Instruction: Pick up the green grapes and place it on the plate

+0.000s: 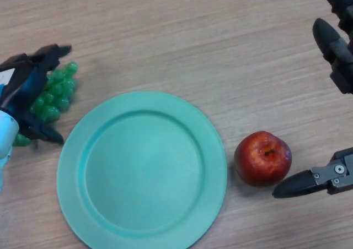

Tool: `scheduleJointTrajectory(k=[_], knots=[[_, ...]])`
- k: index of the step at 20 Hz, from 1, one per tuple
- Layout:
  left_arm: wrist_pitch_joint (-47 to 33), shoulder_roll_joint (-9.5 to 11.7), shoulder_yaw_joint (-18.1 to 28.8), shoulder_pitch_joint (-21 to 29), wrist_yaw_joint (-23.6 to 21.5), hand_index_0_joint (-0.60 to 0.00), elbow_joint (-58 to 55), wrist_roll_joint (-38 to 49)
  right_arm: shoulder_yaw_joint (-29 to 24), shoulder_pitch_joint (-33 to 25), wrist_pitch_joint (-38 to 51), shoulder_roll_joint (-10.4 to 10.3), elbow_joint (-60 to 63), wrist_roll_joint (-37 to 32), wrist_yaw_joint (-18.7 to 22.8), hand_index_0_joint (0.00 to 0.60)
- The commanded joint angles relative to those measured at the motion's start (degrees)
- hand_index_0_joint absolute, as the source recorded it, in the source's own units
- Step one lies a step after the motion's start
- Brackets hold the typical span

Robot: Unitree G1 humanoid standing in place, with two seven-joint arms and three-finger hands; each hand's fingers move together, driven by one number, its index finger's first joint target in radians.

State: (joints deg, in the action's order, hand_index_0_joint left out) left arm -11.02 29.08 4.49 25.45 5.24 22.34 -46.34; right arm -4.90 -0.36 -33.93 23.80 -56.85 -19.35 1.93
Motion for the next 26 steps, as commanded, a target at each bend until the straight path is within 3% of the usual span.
scheduleJointTrajectory(k=[1, 7, 11, 12, 15, 16, 18, 20, 22, 23, 26], knots=[[-3.12, 4.31, 3.89, 1.32, -7.34, -0.6, -2.07, -2.65, -4.39, -0.32, 10.42, 2.46, -3.15, -1.57, 2.07, 0.0], [-3.97, 6.82, 6.56, -0.14, -10.19, -0.6, -6.43, -3.77, -3.46, 0.81, 12.08, 4.3, -3.15, -2.06, 3.94, 0.0], [-1.44, 6.82, 9.92, -4.72, -3.25, -0.6, -21.34, -2.14, -2.89, 1.24, 12.59, 4.99, -3.15, -2.28, 4.83, 0.0], [-0.82, 6.22, 10.91, -7.11, 1.71, -0.6, -27.4, -0.53, -2.8, 1.44, 12.93, 5.31, -3.15, -2.49, 5.11, 0.0], [2.16, 1.55, 11.56, -10.62, 11.02, -0.6, -41.18, 6.46, -2.6, 1.34, 13.18, 5.92, -3.15, -2.53, 5.76, 0.0], [6.31, -1.84, 10.34, -12.06, 15.94, -0.6, -48.17, 11.9, -2.26, 1.23, 13.14, 6.13, -3.15, -2.21, 6.01, 0.0], [12.85, -5.43, 7.73, -15.87, 23.69, -0.6, -57.53, 14.06, -2.2, 1.22, 12.94, 6.27, -3.15, -2.55, 6.14, 0.0], [15.27, -8.15, 4.61, -17.73, 26.24, -0.6, -61.53, 14.87, -1.92, 0.96, 12.78, 7.37, -3.15, -2.64, 6.63, 0.0], [17.03, -9.57, 4.31, -19.49, 28.41, -0.6, -64.48, 17.96, -1.62, 0.39, 12.42, 8.28, -3.15, -3.01, 7.26, 0.0], [17.02, -9.59, 4.25, -19.67, 28.54, -0.55, -64.6, 17.94, -1.59, 0.36, 12.4, 8.31, -3.15, -3.03, 7.3, 0.0], [15.2, -9.46, 3.97, -21.02, 29.88, -0.151, -64.63, 15.89, -1.2, 0.04, 12.05, 8.48, -3.15, -2.91, 7.24, 0.0]])
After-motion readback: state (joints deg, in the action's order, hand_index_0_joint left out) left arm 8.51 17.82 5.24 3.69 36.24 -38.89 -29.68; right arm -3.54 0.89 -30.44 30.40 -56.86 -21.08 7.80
